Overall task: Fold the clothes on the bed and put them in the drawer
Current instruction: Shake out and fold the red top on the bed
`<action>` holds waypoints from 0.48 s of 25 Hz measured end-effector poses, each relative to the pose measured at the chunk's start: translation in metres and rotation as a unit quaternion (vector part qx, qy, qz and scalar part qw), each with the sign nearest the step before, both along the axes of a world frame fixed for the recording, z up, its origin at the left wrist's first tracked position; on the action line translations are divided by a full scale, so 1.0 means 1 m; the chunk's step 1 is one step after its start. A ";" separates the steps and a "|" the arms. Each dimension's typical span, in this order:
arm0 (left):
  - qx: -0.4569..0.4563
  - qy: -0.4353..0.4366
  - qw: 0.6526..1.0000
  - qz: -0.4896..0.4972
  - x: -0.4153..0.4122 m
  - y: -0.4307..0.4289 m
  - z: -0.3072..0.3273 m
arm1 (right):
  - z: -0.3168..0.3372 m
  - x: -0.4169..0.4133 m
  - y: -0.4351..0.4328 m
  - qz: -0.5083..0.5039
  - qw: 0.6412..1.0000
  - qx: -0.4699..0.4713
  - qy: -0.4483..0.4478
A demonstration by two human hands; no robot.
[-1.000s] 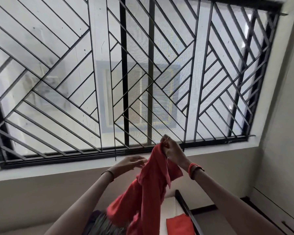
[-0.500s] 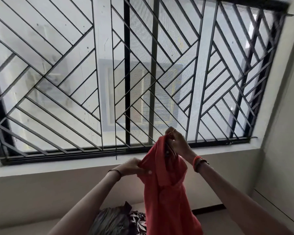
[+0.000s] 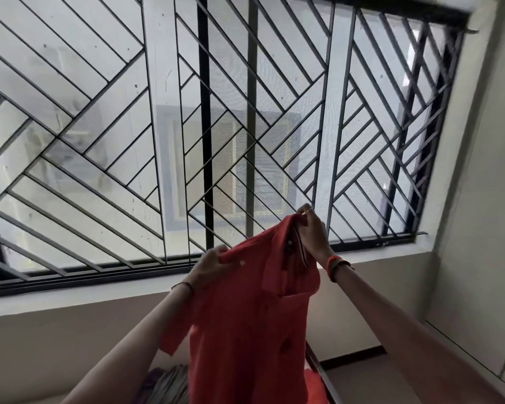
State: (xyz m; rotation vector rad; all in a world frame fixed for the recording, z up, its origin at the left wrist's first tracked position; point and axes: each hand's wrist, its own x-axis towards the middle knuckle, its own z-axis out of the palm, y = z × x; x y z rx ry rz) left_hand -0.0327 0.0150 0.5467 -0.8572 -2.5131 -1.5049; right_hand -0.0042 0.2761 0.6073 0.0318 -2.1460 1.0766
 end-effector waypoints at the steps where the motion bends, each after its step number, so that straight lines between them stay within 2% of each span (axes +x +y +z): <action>1: 0.042 0.009 0.999 0.025 0.000 0.002 0.007 | 0.003 -0.001 -0.004 -0.009 1.000 -0.002 -0.012; 3: 0.089 0.015 0.994 0.055 -0.004 0.006 0.020 | 0.009 -0.003 -0.013 -0.008 0.999 -0.013 -0.034; 5: 0.069 0.008 0.996 0.056 -0.004 0.011 0.034 | 0.016 -0.008 -0.028 0.007 0.999 -0.010 -0.035; 8: 0.040 -0.032 0.998 -0.026 -0.002 0.030 0.048 | 0.027 -0.015 -0.057 0.083 0.996 -0.004 -0.015; 12: 0.038 0.013 0.999 -0.017 -0.008 0.041 0.049 | 0.037 -0.017 -0.081 0.153 0.985 -0.062 -0.042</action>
